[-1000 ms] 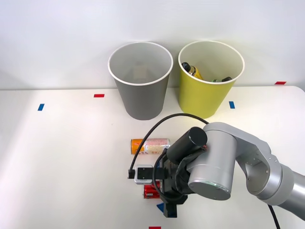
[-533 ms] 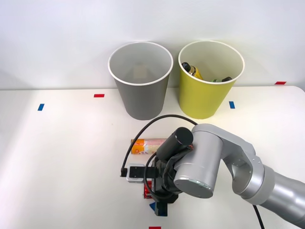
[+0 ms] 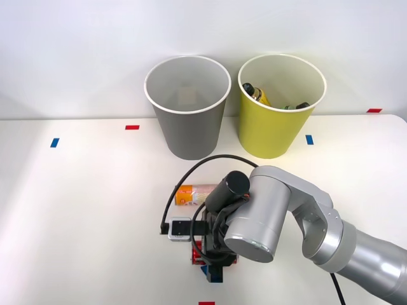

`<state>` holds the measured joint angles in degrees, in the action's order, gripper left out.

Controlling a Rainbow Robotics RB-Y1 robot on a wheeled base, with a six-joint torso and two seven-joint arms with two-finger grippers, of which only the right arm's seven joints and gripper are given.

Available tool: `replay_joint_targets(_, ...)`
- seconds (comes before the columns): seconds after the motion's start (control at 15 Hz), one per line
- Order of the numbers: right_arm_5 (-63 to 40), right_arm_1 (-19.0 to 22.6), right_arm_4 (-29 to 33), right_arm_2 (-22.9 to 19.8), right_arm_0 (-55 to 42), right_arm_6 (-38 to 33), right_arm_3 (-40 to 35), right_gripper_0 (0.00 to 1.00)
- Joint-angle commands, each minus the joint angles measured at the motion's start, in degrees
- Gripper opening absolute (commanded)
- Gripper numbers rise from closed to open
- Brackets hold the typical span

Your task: Put cans in the gray bin, plastic bottles in the light green bin

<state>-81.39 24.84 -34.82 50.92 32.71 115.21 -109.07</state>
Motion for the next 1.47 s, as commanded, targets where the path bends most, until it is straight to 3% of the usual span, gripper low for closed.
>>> replay_joint_targets(0.07, 0.0, 0.04, 0.55, 0.23, -0.02, 0.9, 0.0, 0.99)
replay_joint_targets(0.4, -0.97, -1.11, 1.87, 0.49, -0.72, 1.07, 0.0, 0.97)
replay_joint_targets(0.47, -1.06, -1.37, 2.13, 0.58, -0.9, 1.07, 0.0, 0.86)
replay_joint_targets(0.53, -0.97, -1.37, 2.13, 0.58, -0.98, 1.07, 0.0, 0.65)
replay_joint_targets(0.6, -0.97, -1.46, 2.13, 0.67, -0.98, 1.07, 0.0, 0.26)
replay_joint_targets(0.67, -0.97, -1.63, 2.31, 0.58, -1.25, 1.07, 0.0, 0.0)
replay_joint_targets(1.13, 2.99, -2.07, 5.73, -0.3, -4.59, 0.81, -0.09, 0.0)
replay_joint_targets(1.47, 14.41, 1.79, -2.35, -6.01, -7.66, 1.95, -2.29, 0.0)
